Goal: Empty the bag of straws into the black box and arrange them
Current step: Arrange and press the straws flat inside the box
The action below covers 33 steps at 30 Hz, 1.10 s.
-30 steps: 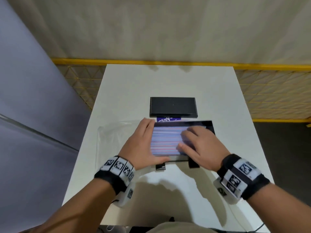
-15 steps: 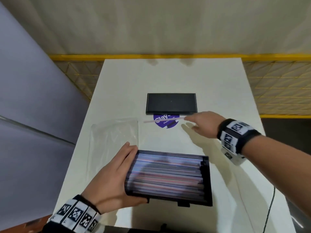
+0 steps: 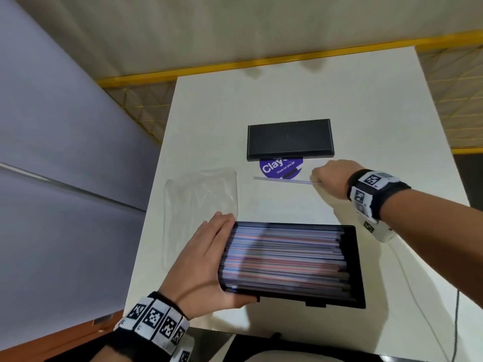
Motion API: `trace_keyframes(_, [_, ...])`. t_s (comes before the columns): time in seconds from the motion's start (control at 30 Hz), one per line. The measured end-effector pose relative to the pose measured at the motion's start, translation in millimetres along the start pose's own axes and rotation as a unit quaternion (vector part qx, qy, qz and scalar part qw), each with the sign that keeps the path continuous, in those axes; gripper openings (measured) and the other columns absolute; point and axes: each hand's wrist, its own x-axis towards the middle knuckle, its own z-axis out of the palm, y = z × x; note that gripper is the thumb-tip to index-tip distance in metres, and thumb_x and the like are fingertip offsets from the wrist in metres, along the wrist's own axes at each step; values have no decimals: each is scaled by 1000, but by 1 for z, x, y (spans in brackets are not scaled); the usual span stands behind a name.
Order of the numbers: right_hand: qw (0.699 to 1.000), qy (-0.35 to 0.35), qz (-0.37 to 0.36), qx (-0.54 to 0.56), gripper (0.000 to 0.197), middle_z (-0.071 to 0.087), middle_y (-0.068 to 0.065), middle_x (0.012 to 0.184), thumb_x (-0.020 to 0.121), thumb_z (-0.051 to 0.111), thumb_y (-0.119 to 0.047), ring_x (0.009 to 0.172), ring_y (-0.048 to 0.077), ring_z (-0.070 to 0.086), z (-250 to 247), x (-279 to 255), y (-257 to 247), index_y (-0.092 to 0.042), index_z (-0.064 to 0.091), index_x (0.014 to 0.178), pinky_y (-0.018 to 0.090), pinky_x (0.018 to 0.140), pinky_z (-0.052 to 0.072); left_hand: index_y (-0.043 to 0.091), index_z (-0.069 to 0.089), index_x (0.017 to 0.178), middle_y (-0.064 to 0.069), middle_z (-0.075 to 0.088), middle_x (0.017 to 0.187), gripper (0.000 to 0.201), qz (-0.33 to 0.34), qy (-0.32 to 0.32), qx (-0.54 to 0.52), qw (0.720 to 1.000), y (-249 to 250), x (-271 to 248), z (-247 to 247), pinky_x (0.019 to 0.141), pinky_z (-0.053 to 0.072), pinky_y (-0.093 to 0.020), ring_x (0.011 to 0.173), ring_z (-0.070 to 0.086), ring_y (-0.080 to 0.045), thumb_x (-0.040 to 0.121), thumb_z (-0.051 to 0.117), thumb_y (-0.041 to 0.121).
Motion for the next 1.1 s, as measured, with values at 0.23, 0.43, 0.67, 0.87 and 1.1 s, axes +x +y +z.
trace_keyframes(0.23, [964, 223, 41, 137, 4, 67, 7, 71, 91, 64, -21, 65, 31, 58, -43, -101, 42, -18, 63, 88, 39, 64, 52, 14, 29, 158, 4, 34, 161, 136, 2, 3, -48, 999, -8, 8, -3, 124, 33, -39, 149, 34, -14, 52, 85, 79])
trace_keyframes(0.43, [965, 249, -37, 80, 4, 67, -1, 70, 84, 68, -23, 64, 28, 62, -87, -185, -15, -20, 67, 83, 33, 59, 47, 30, 4, 163, 14, 23, 163, 149, -54, 27, -176, 982, -7, 35, -10, 118, 33, -24, 143, 34, 0, 49, 94, 64])
trace_keyframes(0.67, [994, 73, 22, -83, 8, 63, 2, 94, 92, 51, -24, 83, 28, 64, -54, -166, -84, -21, 58, 89, 34, 63, 44, 36, -4, 162, 15, 19, 168, 153, -69, 16, -183, 981, -40, 19, -25, 123, 24, -26, 151, 23, 1, 49, 94, 66])
trace_keyframes(0.87, [985, 161, -47, 41, 31, 59, 0, 86, 81, 37, -38, 81, 28, 60, -57, -167, -121, -19, 60, 87, 33, 62, 42, 28, 1, 164, 12, 8, 172, 146, -17, 5, -112, 994, -42, 27, -27, 124, 13, -22, 157, 10, -3, 56, 91, 68])
trace_keyframes(1.1, [997, 43, -60, 28, 71, 69, -3, 97, 78, 25, -78, 93, 22, 64, -33, -159, -159, -25, 66, 103, 38, 78, 53, 19, 3, 165, 3, 6, 173, 141, 85, -18, 7, 996, -18, 53, -31, 131, 7, -39, 160, -3, -14, 61, 80, 77])
